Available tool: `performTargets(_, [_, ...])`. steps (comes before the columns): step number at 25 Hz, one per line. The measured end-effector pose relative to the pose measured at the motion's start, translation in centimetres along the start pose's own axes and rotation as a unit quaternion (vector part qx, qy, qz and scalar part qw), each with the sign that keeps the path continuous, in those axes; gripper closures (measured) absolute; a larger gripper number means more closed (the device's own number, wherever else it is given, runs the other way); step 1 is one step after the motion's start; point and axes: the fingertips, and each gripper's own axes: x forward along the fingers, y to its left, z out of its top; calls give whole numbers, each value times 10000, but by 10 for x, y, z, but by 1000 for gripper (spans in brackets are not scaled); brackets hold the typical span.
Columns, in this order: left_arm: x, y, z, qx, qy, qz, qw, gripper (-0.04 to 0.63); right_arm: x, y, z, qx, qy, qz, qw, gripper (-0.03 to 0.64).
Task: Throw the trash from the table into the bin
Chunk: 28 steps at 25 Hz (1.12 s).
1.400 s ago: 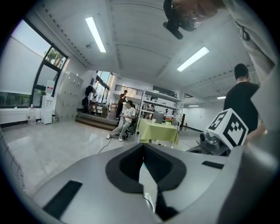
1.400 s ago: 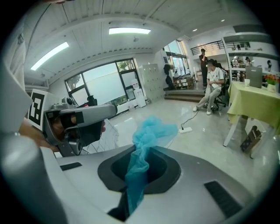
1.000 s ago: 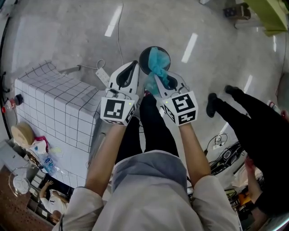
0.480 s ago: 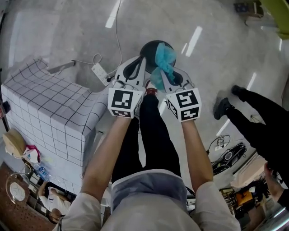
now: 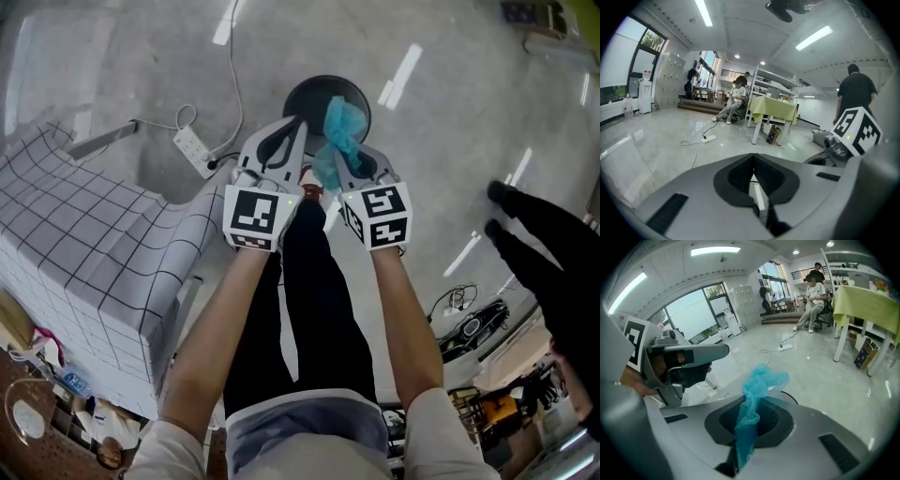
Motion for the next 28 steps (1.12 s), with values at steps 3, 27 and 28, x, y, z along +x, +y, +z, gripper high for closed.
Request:
performTargets(3, [17, 2, -24, 37, 94, -40, 9999, 589, 22, -10, -18, 26, 77, -26, 10000, 589])
performTargets(27, [69, 5, -122, 61, 446, -192, 9988, 589, 139, -70, -90, 272, 533, -298, 9978, 588])
performTargets(28, [69, 4, -122, 56, 441, -192, 9988, 589, 141, -71, -92, 293, 563, -297, 9975, 588])
